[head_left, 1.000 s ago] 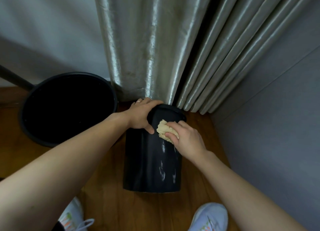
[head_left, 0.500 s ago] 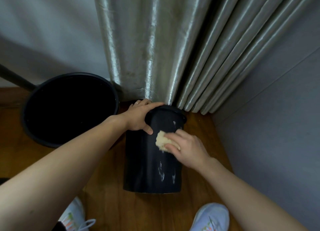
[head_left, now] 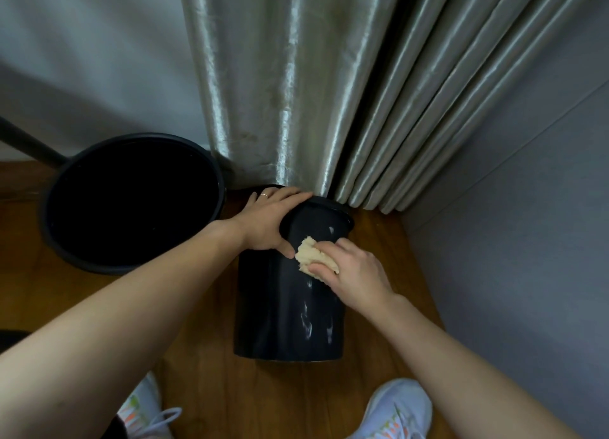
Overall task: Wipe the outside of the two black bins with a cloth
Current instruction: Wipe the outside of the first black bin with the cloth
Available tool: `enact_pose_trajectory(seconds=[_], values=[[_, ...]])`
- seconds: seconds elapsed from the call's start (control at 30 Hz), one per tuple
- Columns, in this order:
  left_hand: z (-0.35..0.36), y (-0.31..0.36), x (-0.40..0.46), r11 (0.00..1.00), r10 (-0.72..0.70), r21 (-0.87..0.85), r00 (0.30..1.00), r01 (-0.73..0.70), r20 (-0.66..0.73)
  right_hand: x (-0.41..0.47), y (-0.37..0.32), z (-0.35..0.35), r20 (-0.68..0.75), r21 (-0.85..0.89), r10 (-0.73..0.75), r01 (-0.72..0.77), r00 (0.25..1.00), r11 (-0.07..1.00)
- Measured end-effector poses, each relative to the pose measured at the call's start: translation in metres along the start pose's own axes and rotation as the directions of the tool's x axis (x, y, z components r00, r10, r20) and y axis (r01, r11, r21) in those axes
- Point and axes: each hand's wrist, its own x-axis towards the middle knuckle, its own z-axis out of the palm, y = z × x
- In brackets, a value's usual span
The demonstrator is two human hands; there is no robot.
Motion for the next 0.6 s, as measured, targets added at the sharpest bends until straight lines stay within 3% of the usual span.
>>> enact_pose_trajectory(seconds=[0.2,0.27,0.37,0.4,0.5,0.6], values=[[-0.001,-0.006,0.0,1.0,0.008,0.018,1.0,-0.008,0.001,-0.028,0.007,0.012,0.066,0.014,-0.313,0.313,0.948,0.95],[-0.001,-0.004,0.0,1.0,0.008,0.022,1.0,-0.008,0.008,-0.021,0.004,0.011,0.003,0.026,-0.222,0.222,0.975,0.975],[-0.002,-0.002,-0.001,1.0,0.007,0.029,1.0,-0.007,0.013,-0.007,-0.002,0.012,-0.082,0.113,0.065,-0.056,0.995,0.992],[-0.002,-0.002,-0.001,1.0,0.007,0.029,1.0,-0.008,0.012,-0.008,-0.004,0.014,-0.095,0.117,0.078,-0.067,0.992,0.991],[-0.002,-0.006,-0.001,0.999,0.011,0.031,1.0,-0.012,0.006,-0.029,-0.006,0.021,-0.066,0.162,-0.115,0.125,0.991,0.979],[-0.001,-0.009,-0.001,0.999,0.024,0.036,1.0,-0.024,-0.001,-0.047,-0.001,0.025,0.025,0.079,-0.356,0.353,0.934,0.932]])
